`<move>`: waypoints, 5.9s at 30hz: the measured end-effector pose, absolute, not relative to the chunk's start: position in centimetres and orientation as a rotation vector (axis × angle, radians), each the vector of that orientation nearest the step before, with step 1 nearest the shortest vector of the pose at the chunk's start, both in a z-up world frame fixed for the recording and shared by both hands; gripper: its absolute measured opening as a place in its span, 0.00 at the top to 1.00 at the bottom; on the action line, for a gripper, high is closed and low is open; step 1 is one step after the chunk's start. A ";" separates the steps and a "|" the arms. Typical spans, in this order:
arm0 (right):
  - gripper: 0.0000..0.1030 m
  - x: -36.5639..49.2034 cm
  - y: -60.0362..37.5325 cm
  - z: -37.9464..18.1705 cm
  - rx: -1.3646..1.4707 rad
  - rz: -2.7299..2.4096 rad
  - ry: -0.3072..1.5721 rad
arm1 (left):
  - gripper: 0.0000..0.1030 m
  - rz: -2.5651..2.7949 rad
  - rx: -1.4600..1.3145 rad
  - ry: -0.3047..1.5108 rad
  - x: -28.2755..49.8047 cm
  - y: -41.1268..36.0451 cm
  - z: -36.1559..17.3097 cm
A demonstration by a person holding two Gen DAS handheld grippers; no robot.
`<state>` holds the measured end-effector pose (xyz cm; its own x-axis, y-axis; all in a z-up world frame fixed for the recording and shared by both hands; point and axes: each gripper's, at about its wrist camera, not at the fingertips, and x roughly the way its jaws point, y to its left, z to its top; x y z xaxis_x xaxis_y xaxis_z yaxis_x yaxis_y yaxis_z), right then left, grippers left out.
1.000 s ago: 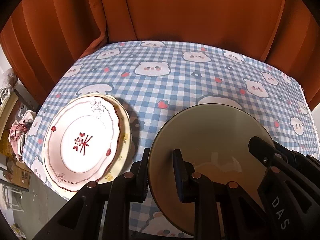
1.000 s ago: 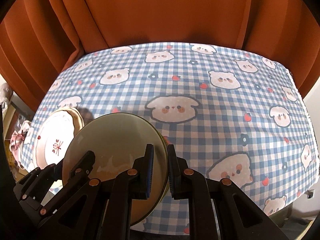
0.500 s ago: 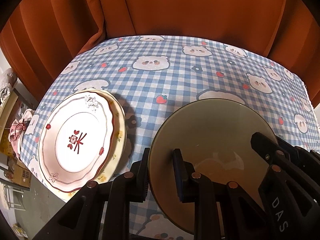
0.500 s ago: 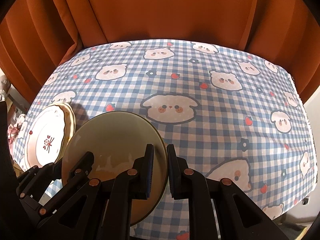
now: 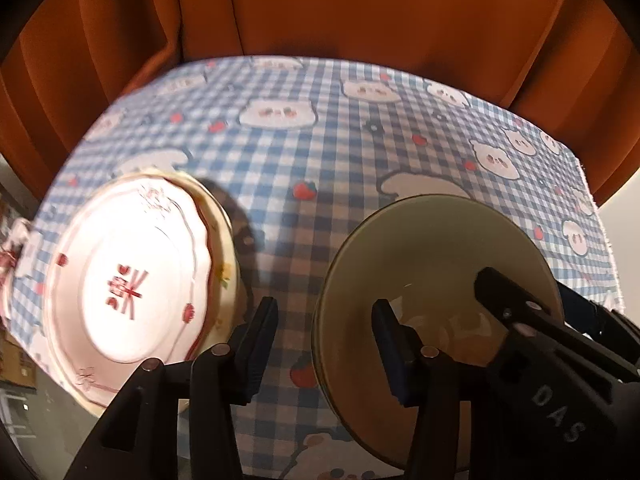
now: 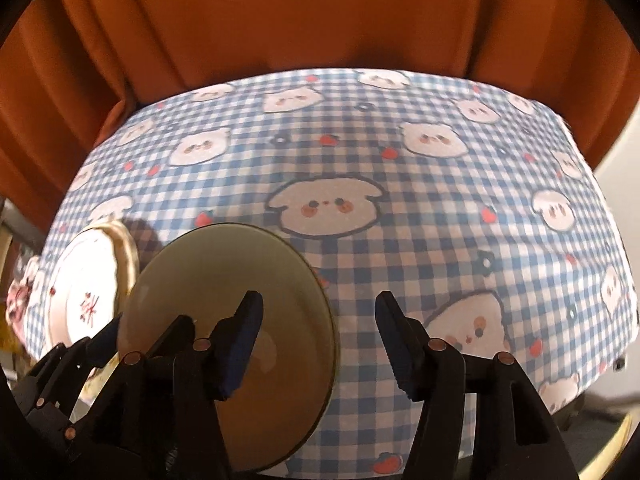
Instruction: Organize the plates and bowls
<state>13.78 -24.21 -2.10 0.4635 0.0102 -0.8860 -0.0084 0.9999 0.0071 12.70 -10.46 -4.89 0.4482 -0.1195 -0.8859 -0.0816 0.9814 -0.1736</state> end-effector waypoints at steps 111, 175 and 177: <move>0.63 15.2 -3.9 -2.4 0.276 0.136 1.185 | 0.59 -0.117 -0.243 1.190 12.9 10.8 -4.4; 0.22 -1.9 -19.9 1.4 0.060 0.053 0.724 | 0.11 0.055 -0.118 0.661 -4.6 1.1 -1.7; 0.21 -2.7 -20.6 1.2 0.054 0.036 0.715 | 0.11 0.053 -0.120 0.658 -5.1 0.6 -1.8</move>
